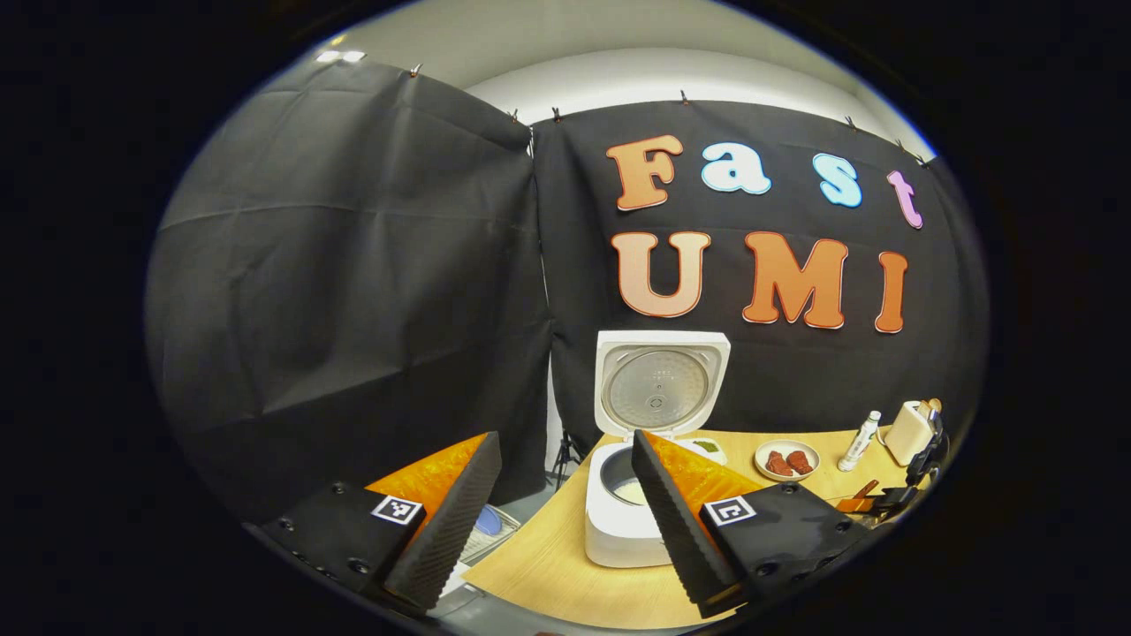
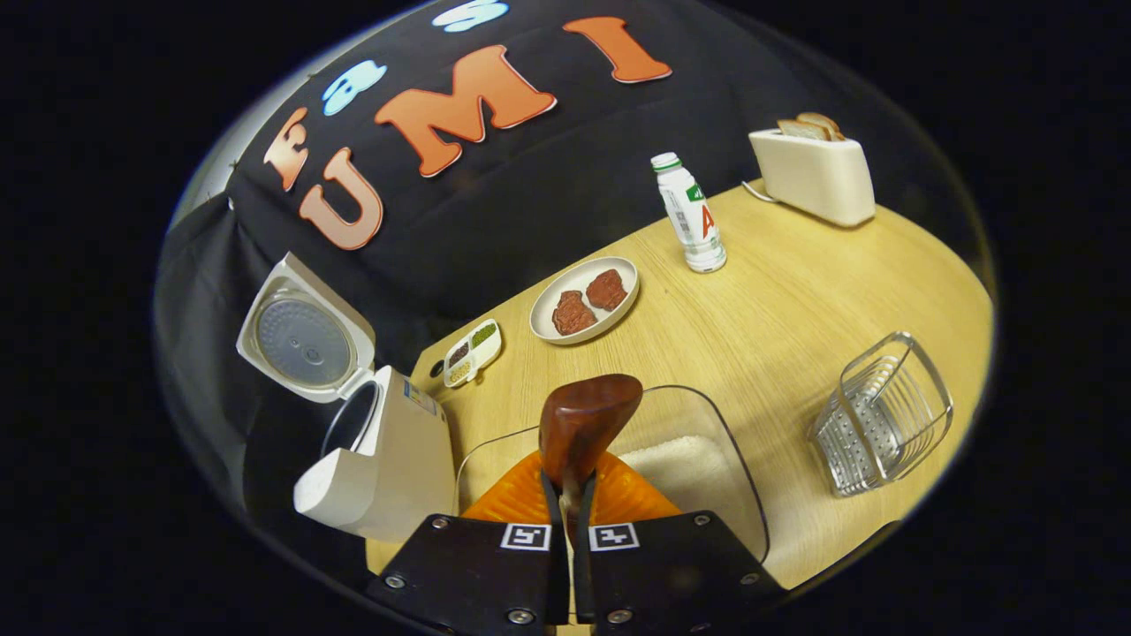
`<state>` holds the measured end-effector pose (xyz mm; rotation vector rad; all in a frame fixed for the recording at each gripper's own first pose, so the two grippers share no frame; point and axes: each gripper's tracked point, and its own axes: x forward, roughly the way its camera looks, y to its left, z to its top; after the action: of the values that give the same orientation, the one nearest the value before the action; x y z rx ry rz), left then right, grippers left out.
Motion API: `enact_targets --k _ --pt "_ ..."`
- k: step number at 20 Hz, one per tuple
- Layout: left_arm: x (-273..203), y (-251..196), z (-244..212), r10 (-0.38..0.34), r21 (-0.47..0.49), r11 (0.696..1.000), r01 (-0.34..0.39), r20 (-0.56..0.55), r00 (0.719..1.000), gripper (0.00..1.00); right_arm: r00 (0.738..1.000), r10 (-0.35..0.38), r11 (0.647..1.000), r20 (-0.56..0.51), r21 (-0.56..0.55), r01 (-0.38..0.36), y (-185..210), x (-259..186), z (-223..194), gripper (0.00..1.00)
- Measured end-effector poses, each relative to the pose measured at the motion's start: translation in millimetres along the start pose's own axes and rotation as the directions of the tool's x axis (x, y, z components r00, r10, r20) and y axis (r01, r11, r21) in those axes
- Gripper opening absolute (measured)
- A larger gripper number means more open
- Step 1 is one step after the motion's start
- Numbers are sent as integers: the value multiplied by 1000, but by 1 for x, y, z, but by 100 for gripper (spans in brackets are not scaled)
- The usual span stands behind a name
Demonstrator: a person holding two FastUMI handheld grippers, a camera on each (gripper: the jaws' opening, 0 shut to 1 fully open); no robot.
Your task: Close the left gripper, press the button to open the rice cooker; take a wooden spoon from the chopstick holder with the right hand, scoop a spoonful of rice and pour it into the rice cooker, then put the wooden spoon back into the chopstick holder.
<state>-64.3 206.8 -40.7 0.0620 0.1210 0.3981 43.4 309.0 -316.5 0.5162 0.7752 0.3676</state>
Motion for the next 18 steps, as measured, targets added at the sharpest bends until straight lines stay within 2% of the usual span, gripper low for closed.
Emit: enact_targets --k 2,5,8,14,18 --pt "-1 1 1 0 4 1000 0 3 1000 100 999 34 996 -25 83 -32 6 2 -6 2" --pt "-3 1 5 4 21 1000 -5 11 1000 100 998 38 990 -59 140 -30 1 3 -7 1" --pt "-2 4 10 10 22 1000 -10 25 1000 100 996 63 967 -71 250 -43 -3 -4 3 2" --pt "-1 2 16 3 9 1000 -4 40 999 100 998 56 950 -20 310 -47 -12 -26 33 2" --pt "1 -2 16 -3 7 1000 3 41 999 98 999 40 944 -12 327 -34 -17 -30 39 2"
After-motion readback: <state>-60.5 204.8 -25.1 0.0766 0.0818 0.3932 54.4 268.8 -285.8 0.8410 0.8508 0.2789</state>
